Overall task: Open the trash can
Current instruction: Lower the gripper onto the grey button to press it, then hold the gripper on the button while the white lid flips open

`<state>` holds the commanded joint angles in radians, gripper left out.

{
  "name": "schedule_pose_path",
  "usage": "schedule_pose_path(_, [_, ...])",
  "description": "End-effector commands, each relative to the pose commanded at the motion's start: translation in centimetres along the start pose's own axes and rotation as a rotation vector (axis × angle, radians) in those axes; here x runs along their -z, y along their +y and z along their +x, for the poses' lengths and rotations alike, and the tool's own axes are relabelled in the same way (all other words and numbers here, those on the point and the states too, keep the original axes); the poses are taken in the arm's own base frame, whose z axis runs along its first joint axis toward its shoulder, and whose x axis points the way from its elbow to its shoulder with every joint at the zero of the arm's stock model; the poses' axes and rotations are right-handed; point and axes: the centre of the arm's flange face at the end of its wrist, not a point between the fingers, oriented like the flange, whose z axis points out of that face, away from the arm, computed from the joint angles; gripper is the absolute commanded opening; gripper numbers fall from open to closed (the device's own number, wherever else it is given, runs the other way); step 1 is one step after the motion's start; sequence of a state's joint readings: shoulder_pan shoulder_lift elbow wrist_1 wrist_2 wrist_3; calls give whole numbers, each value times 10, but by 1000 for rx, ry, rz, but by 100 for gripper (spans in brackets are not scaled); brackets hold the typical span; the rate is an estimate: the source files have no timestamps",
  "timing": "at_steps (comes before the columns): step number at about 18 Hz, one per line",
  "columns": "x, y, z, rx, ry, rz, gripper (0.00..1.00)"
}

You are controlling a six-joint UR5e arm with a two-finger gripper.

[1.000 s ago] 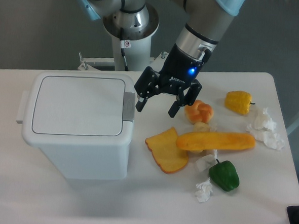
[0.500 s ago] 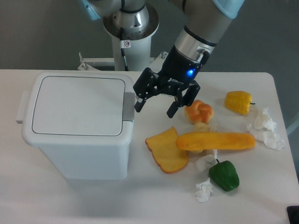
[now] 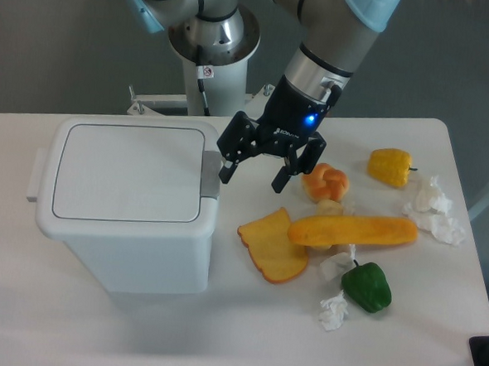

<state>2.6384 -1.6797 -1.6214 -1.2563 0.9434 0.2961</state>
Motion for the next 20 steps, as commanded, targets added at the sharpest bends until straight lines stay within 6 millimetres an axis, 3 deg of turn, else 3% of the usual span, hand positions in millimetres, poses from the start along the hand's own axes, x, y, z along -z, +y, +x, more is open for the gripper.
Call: schedule_pose_path(20, [-6,5,-4,3,2,-12,100])
